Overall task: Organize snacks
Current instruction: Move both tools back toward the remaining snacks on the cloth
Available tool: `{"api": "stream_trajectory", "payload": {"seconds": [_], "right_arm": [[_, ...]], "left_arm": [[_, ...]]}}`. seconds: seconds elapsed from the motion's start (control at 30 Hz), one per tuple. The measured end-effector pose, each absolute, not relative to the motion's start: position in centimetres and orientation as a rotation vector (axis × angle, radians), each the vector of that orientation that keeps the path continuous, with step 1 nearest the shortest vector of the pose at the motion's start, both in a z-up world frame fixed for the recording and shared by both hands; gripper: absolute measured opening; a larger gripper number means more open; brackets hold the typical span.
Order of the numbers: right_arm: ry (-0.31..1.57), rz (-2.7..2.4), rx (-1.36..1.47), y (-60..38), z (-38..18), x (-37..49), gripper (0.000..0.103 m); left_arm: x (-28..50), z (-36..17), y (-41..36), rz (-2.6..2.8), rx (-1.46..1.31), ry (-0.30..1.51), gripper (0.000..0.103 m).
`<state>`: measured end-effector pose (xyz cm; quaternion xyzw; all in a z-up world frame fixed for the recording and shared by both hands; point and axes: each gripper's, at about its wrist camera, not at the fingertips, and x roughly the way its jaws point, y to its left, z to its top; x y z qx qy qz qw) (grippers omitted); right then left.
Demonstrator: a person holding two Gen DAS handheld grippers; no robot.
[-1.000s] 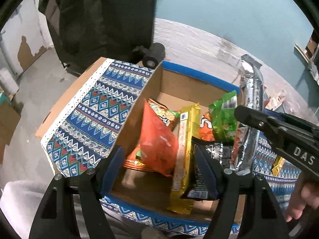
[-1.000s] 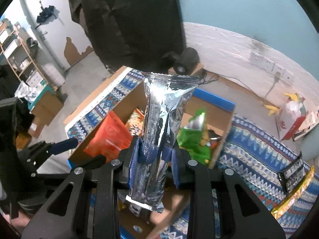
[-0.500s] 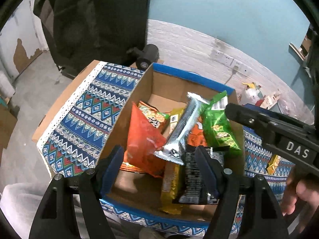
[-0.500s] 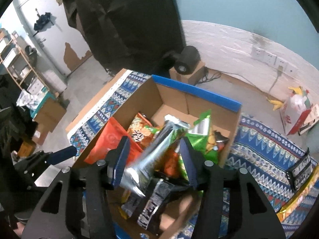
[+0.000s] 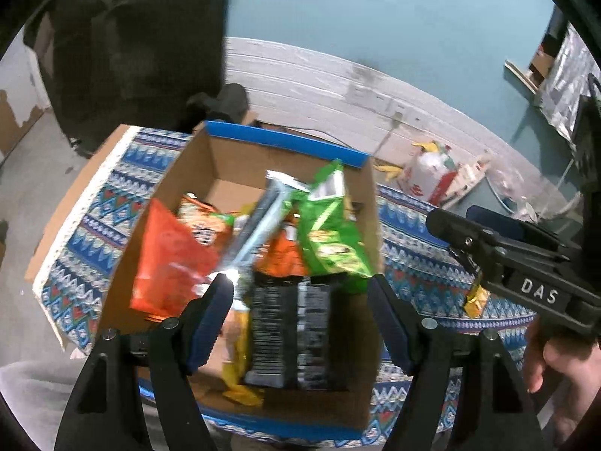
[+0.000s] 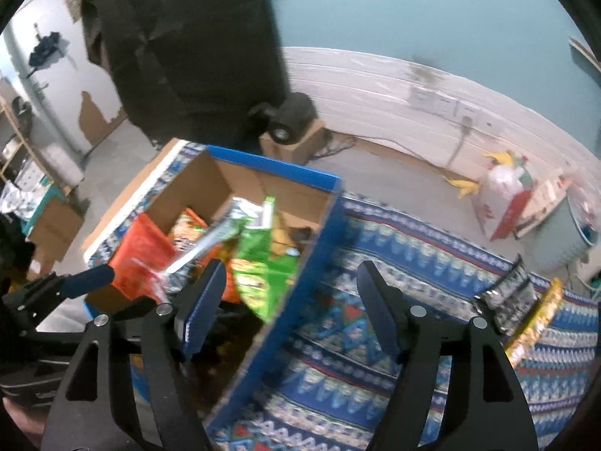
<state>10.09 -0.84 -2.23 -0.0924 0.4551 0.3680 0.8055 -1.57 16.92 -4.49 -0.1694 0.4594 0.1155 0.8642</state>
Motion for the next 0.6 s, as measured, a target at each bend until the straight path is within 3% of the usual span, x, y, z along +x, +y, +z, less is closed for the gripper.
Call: {"api": "stream_trajectory", "payload": {"seconds": [0.6], "right_arm": [[1.035,0.508,-0.202,-12.4,-5.9,15.5,0.075]], "left_arm": [[3.7,-6.0,8.1,0.106,-0.235,1.002,0.075]]}}
